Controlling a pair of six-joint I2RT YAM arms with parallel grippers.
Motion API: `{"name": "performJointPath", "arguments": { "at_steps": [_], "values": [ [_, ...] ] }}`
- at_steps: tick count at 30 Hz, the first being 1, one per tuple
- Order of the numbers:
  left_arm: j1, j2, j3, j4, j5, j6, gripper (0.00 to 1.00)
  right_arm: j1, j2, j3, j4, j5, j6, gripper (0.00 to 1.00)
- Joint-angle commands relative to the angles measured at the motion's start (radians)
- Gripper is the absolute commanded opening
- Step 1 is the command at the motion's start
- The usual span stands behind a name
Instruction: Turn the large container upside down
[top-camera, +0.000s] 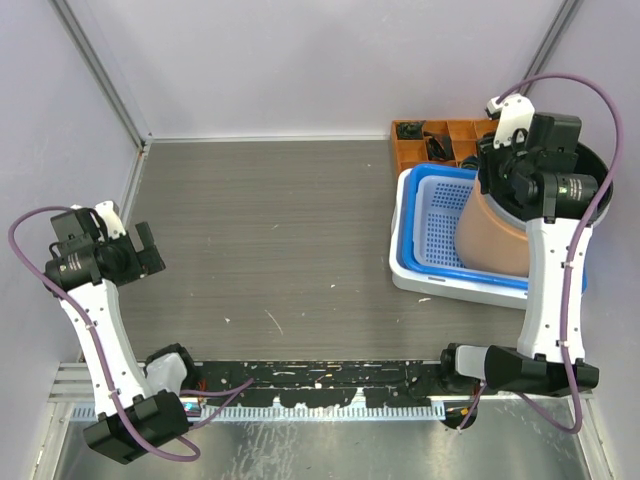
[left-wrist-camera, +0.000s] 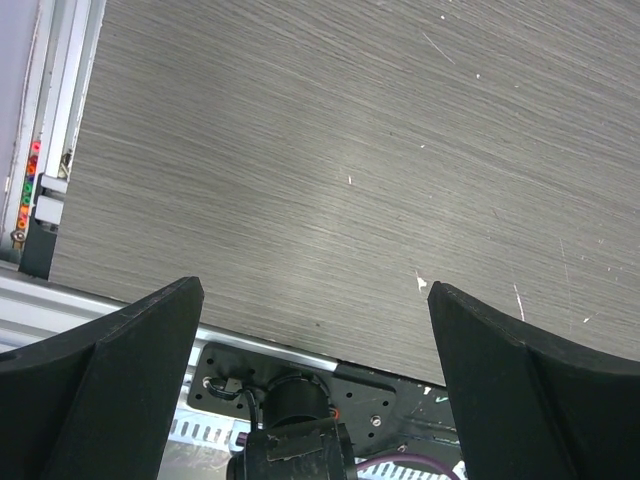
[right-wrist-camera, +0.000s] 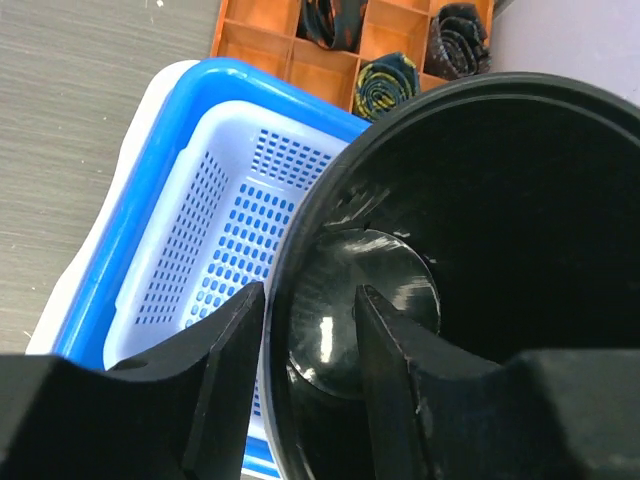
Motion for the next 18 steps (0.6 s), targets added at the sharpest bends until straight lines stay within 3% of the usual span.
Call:
{"name": "performJointPath", "arguments": {
  "at_steps": [1, 5, 13, 18],
  "values": [
    [0.004, 0.011, 0.012, 0.02, 0.028, 0.008, 0.99, -0.003, -0.018, 0.075, 0.003, 0.009, -0.013, 0.48],
    [0.003, 0.014, 0.011, 0.018, 0.028, 0.008, 0.99, -0.002, -0.021, 0.072, -0.009, 0.005, -0.018, 0.43],
    [0.003, 0.005, 0.013, 0.019, 0.028, 0.008, 0.99, -0.002, -0.026, 0.035, -0.005, -0.001, -0.018, 0.49],
    [0.004, 0.01, 0.012, 0.019, 0.028, 0.008, 0.99, -0.002, -0.027, 0.018, -0.002, -0.015, -0.003, 0.28]
  ]
}}
